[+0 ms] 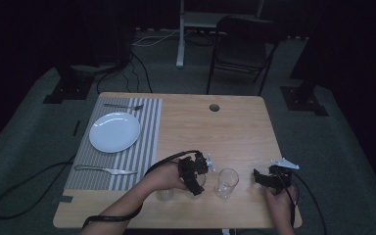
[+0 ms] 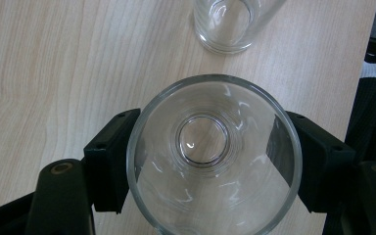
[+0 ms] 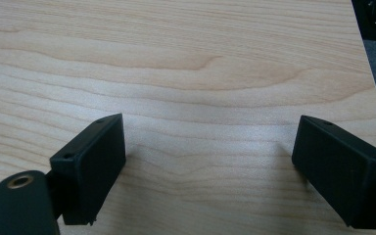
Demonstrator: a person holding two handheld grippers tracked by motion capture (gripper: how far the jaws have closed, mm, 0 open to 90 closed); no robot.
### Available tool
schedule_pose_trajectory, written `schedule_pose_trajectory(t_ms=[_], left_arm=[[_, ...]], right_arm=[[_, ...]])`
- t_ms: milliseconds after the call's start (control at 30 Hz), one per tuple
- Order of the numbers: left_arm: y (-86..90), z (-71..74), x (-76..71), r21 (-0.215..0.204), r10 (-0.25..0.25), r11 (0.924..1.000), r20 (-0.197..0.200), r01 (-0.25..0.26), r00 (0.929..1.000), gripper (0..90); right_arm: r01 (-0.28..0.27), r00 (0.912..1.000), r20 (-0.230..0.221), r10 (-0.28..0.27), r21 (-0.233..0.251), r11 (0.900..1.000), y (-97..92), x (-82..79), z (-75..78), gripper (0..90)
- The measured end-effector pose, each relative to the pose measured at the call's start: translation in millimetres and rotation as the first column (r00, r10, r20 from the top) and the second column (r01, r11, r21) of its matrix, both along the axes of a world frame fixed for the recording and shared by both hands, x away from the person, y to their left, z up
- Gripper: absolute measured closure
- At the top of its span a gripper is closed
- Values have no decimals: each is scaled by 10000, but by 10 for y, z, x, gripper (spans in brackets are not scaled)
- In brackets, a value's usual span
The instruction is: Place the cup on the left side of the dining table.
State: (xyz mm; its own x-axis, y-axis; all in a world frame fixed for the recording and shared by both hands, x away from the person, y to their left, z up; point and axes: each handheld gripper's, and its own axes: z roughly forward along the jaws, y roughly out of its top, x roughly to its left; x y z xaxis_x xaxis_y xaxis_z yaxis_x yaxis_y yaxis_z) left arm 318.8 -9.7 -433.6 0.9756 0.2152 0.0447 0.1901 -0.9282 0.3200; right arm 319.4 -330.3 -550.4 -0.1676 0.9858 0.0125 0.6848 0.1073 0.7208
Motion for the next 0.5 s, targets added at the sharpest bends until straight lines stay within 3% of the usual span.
schedule_pose_trajectory(t_ms=[467,500], left_arm=[[-19,11,-27,166,40,9999,-3,-39,10000,291],[-19,10,-22,141,215,9997,-79,-213,9997,291]], right_arm=[[2,10000,-1,-2,1,10000,0,0,0,122],[4,10000,0,-4,9,10000,1,0,0,122]])
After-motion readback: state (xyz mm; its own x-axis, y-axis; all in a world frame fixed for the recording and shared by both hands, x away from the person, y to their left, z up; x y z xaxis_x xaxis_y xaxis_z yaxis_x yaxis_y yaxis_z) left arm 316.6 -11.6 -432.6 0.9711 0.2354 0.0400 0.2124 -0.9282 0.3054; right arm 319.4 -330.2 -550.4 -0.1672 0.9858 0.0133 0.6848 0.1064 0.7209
